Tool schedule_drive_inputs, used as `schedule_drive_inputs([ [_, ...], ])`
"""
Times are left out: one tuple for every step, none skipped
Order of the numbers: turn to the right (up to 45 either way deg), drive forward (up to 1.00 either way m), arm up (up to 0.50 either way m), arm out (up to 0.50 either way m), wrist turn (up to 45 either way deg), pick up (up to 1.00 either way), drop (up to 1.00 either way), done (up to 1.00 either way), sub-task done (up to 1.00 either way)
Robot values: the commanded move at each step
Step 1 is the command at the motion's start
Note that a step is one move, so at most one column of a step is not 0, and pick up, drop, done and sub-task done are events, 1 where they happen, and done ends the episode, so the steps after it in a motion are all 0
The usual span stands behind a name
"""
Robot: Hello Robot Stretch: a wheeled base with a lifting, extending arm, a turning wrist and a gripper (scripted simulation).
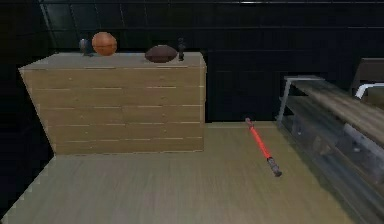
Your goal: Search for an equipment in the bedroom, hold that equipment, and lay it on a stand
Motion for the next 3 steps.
schedule_drive_inputs([
  [0.0, 0.65, 0.0, 0.0, 0.0, 0.0, 0.0, 0.0, 0.0],
  [-39.0, 0.0, 0.0, 0.0, 0.0, 0.0, 0.0, 0.0, 0.0],
  [0.0, 0.55, 0.0, 0.0, 0.0, 0.0, 0.0, 0.0, 0.0],
])
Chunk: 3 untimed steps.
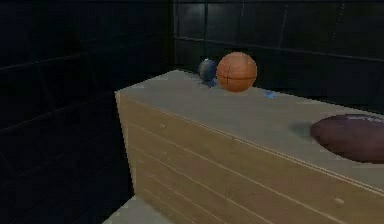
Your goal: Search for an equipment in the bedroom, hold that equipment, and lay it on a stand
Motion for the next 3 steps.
schedule_drive_inputs([
  [-45.0, 0.0, 0.0, 0.0, 0.0, 0.0, 0.0, 0.0, 0.0],
  [-30.0, 0.0, 0.0, 0.0, 0.0, 0.0, 0.0, 0.0, 0.0],
  [45.0, 0.0, 0.0, 0.0, 0.0, 0.0, 0.0, 0.0, 0.0],
])
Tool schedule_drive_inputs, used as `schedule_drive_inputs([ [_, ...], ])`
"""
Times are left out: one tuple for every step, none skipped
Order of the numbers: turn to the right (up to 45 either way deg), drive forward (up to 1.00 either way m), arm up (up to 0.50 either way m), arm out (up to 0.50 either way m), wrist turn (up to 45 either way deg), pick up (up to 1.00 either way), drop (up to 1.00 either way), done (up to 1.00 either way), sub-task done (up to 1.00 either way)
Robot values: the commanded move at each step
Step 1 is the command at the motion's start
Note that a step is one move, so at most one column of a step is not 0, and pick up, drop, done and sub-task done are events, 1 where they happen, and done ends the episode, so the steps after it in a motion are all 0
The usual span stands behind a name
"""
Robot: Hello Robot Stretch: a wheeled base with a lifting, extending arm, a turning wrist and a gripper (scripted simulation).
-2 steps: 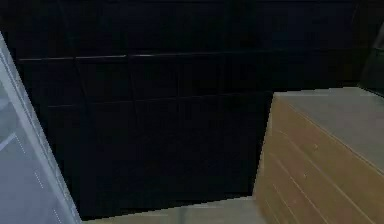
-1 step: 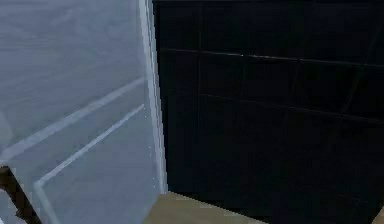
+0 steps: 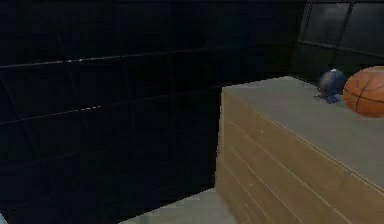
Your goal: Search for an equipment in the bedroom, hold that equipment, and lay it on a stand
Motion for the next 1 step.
schedule_drive_inputs([
  [45.0, 0.0, 0.0, 0.0, 0.0, 0.0, 0.0, 0.0, 0.0],
])
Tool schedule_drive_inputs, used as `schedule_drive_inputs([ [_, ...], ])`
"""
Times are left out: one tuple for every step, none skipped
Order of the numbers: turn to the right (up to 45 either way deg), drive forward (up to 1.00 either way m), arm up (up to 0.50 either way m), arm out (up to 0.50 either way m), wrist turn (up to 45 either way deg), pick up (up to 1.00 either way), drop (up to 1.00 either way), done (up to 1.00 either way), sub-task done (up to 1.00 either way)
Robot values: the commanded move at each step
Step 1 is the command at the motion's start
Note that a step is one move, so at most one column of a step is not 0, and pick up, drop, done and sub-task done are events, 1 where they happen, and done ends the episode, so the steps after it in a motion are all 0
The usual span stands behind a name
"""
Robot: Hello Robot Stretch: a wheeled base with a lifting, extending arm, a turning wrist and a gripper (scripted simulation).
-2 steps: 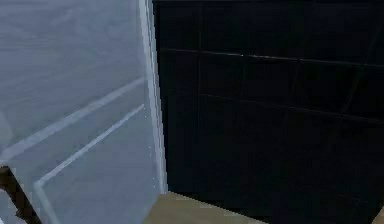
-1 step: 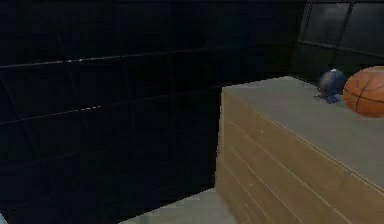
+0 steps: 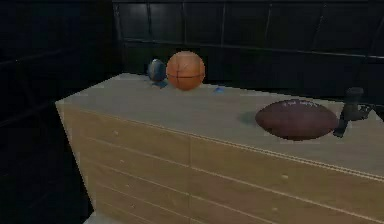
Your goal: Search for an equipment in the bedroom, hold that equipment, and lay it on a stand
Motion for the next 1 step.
schedule_drive_inputs([
  [33.0, 0.0, 0.0, 0.0, 0.0, 0.0, 0.0, 0.0, 0.0],
])
